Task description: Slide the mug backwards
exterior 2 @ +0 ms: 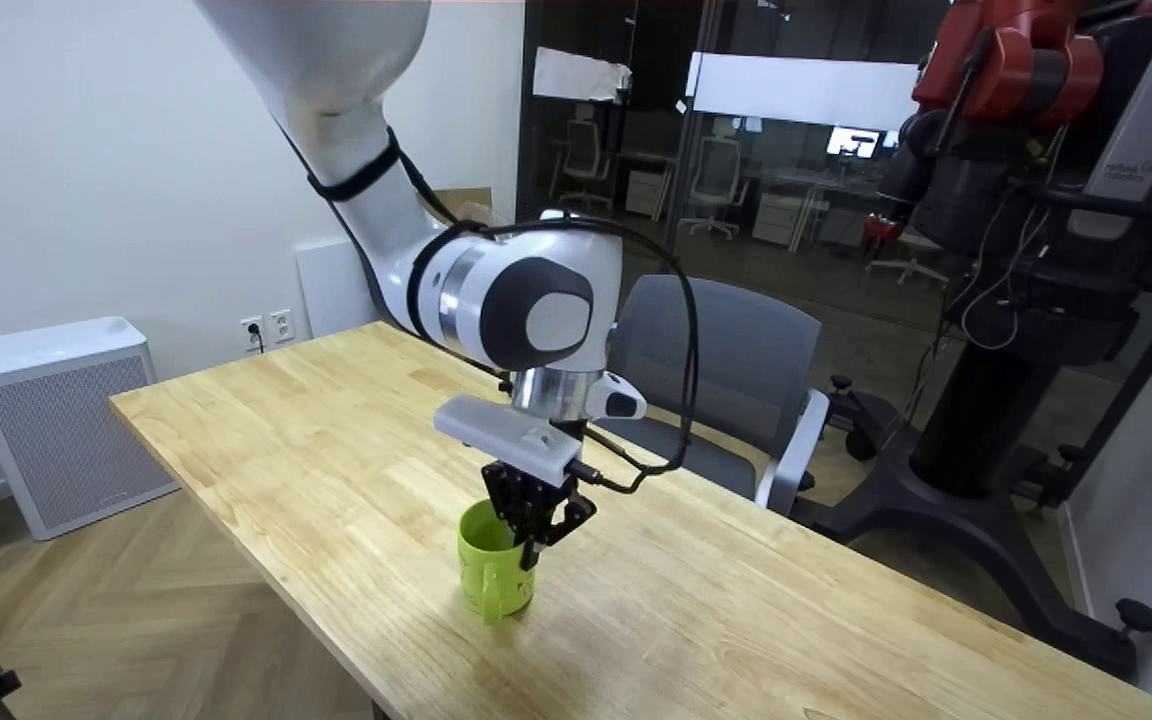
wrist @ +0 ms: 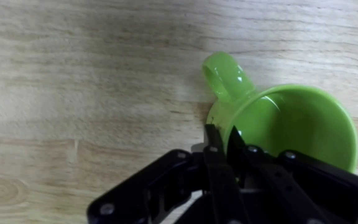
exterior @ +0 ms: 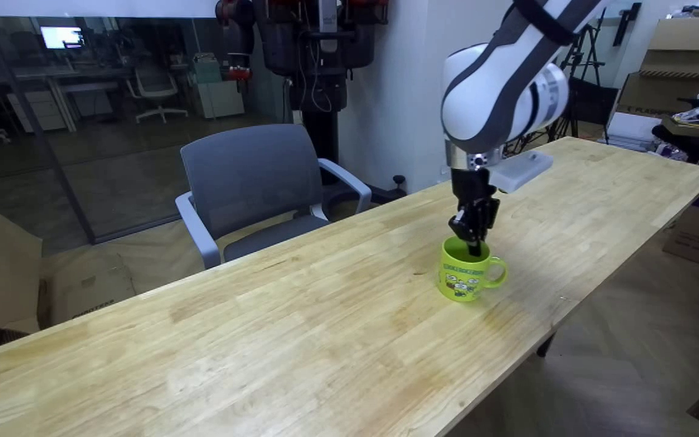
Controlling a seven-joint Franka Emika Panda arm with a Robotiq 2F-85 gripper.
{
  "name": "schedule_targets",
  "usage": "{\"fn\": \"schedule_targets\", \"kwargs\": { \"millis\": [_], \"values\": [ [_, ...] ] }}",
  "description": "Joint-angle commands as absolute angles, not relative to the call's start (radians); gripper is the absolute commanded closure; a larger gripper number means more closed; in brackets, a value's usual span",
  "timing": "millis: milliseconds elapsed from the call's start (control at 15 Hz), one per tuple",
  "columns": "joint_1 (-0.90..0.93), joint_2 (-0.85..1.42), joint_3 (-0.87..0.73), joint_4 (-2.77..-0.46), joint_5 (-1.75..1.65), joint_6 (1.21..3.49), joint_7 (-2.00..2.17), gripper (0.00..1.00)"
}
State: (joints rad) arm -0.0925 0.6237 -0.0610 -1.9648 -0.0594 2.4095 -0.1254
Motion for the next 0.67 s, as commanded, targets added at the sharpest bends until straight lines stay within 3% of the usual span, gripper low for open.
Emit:
{"fn": "schedule_targets", "kwargs": {
  "millis": [0,467,533,600],
  "values": [
    [-0.094,0.516,-0.115,-2.133,-0.044,2.513,0.001,0.97],
    [-0.152,0.475,-0.112,-2.239,0.056,2.66,0.011,0.97],
    [-0.165,0.474,-0.104,-2.243,0.076,2.664,-0.002,0.65],
    [-0.173,0.473,-0.099,-2.246,0.091,2.666,-0.007,0.63]
  ]
}}
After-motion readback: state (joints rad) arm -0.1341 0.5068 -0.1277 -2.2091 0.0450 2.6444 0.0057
